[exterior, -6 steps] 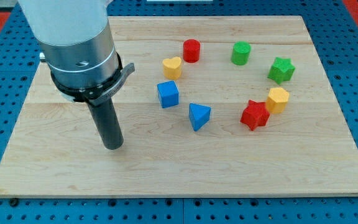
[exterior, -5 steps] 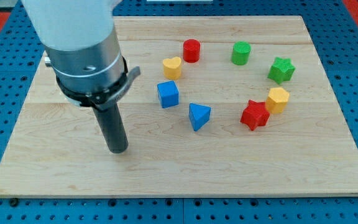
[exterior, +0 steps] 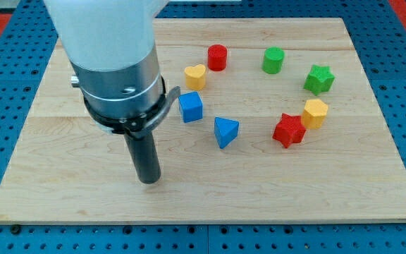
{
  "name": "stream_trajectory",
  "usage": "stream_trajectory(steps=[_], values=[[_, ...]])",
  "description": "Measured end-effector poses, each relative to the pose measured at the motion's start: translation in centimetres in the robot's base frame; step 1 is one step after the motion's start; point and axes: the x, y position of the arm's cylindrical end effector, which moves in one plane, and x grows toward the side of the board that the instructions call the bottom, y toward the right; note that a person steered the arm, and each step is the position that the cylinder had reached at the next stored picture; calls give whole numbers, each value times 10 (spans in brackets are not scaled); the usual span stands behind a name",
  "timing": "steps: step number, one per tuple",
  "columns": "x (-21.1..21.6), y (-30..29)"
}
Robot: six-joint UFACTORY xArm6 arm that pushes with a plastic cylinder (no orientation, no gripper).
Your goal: Slightly push the blue triangle towards up
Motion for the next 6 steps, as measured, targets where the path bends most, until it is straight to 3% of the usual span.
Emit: stream_trajectory(steps=[1,3,5,6], values=[[-4,25],[-57,75],[-38,102],[-62,140]])
